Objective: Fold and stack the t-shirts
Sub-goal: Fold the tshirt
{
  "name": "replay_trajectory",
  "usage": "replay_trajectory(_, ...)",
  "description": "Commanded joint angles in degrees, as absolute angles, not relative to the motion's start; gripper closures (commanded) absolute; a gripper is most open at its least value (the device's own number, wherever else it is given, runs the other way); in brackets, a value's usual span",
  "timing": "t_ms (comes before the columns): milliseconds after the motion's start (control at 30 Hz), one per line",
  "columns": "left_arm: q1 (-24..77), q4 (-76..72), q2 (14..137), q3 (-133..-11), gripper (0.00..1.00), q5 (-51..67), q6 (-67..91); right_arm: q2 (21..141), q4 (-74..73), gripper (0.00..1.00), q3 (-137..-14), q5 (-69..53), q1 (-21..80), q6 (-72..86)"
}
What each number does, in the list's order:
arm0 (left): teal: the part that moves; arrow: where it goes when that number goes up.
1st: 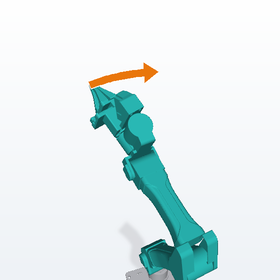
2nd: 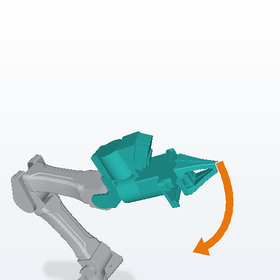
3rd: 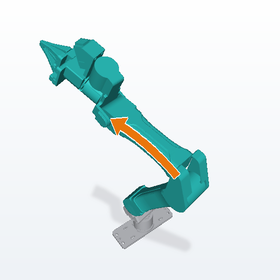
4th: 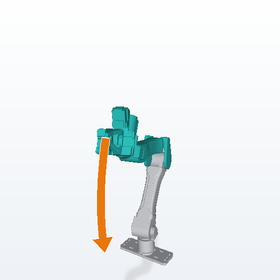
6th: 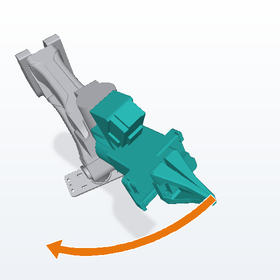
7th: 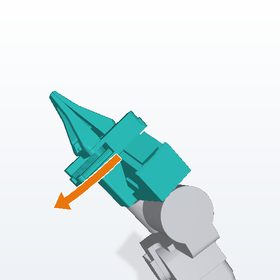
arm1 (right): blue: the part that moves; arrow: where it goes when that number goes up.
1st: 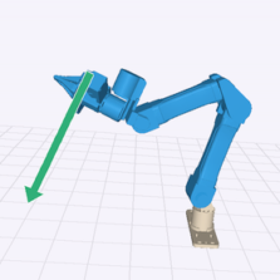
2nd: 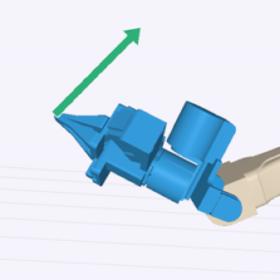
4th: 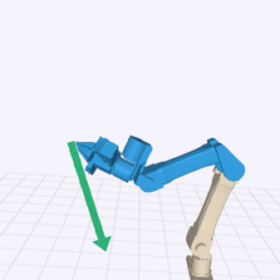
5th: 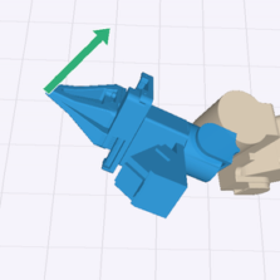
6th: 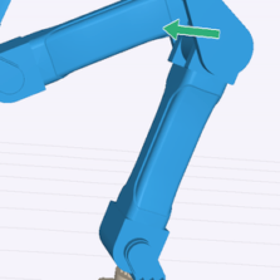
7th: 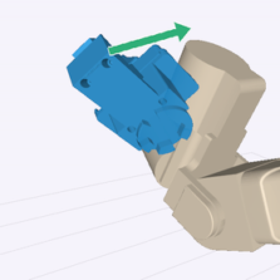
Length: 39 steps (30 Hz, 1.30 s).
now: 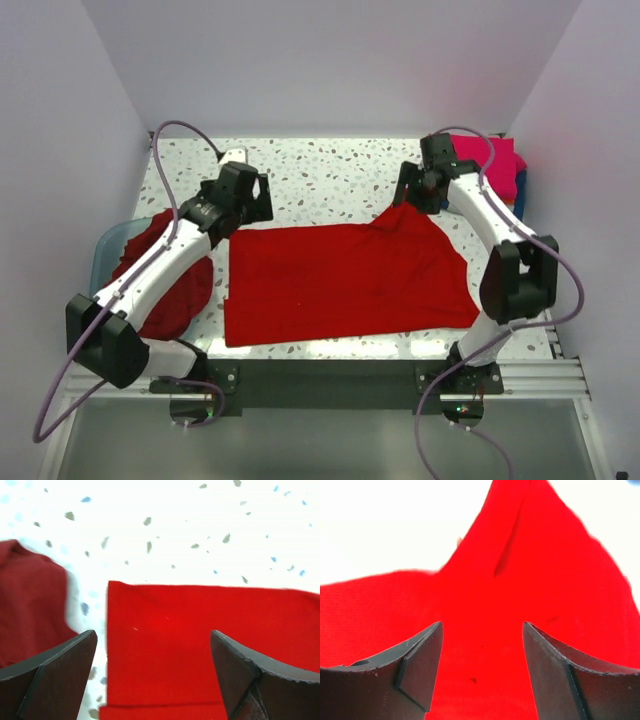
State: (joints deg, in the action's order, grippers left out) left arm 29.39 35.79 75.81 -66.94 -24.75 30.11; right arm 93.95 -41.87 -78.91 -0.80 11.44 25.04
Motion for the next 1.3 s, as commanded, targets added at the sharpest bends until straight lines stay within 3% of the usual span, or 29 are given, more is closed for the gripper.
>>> replay_trajectory(0, 23.9, 36.7, 78.4, -69.8, 0.00, -20.7, 21.2, 101.8, -41.6, 0.32, -88.0, -2.1, 9.6, 22.6)
replay_trajectory(167, 21.8, 30.6, 78.9, -65.5, 0.00, -19.2, 18.9, 112.8, -39.9, 0.35, -94.7, -3.8, 6.3, 22.4)
replay_trajectory(400, 20.2, 25.5, 80.4, -61.8, 0.00, -19.3, 18.4, 119.6, -35.8, 0.43, -97.1, -7.3, 3.9, 22.5)
replay_trajectory(833, 17.4, 24.5, 81.7, -60.8, 0.00, -17.6, 18.7, 124.2, -28.2, 0.59, -93.4, -10.7, 3.8, 25.2)
replay_trajectory(1267, 16.4, 25.2, 82.6, -61.1, 0.00, -17.1, 19.2, 121.2, -26.8, 0.61, -89.5, -8.6, 3.9, 24.9)
